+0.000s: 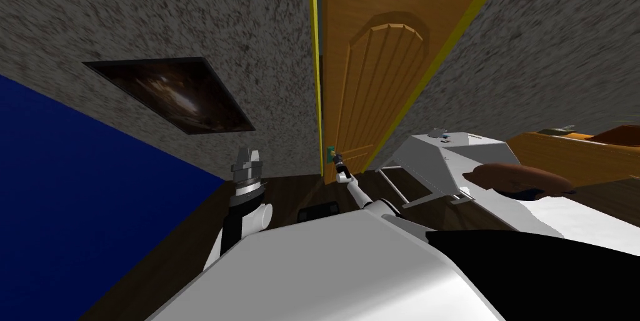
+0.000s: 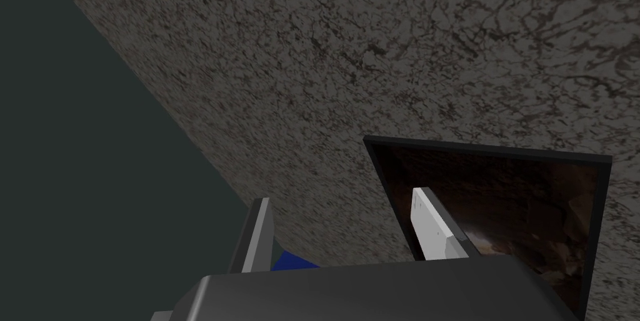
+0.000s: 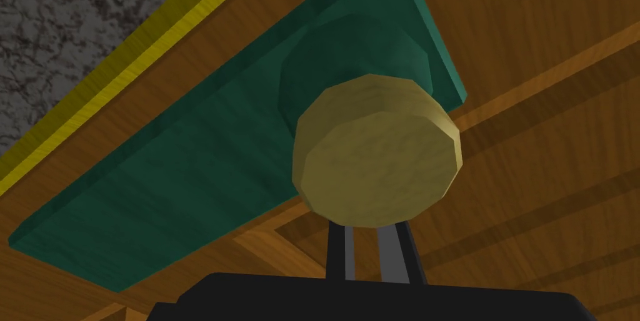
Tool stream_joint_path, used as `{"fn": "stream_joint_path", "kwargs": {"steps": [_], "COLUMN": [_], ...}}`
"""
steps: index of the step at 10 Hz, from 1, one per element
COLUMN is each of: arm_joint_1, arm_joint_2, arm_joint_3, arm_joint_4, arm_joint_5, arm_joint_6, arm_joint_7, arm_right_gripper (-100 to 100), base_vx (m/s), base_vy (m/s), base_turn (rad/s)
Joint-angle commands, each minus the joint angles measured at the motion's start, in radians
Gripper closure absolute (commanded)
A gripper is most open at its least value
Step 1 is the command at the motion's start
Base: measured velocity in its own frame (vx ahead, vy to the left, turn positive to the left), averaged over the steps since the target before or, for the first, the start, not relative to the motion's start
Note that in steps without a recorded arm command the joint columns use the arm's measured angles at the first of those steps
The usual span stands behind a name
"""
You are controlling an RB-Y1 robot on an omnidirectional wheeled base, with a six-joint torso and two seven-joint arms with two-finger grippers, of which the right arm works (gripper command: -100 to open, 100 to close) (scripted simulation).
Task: Pull the door open
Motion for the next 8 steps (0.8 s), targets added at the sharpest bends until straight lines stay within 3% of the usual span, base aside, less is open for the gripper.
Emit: {"fn": "stream_joint_path", "kwargs": {"steps": [1, 3, 5, 6, 8], "arm_joint_1": [-0.028, -0.03, -0.031, 0.002, 0.004], "arm_joint_2": [0.029, 0.044, 0.051, 0.027, 0.023], "arm_joint_3": [0.023, 0.031, 0.035, 0.017, 0.022], "arm_joint_4": [0.022, 0.017, 0.015, -0.008, -0.014], "arm_joint_5": [-0.019, -0.068, -0.09, -0.101, -0.122], "arm_joint_6": [-0.022, -0.014, -0.01, 0.007, 0.011], "arm_joint_7": [-0.036, -0.095, -0.133, -0.136, -0.17], "arm_right_gripper": [100, 100, 100, -100, -100], "base_vx": [-0.018, -0.039, -0.026, -0.032, -0.065], "base_vy": [-0.022, -0.083, -0.057, -0.038, -0.005], "base_turn": [0.022, 0.127, 0.054, 0.068, 0.036]}}
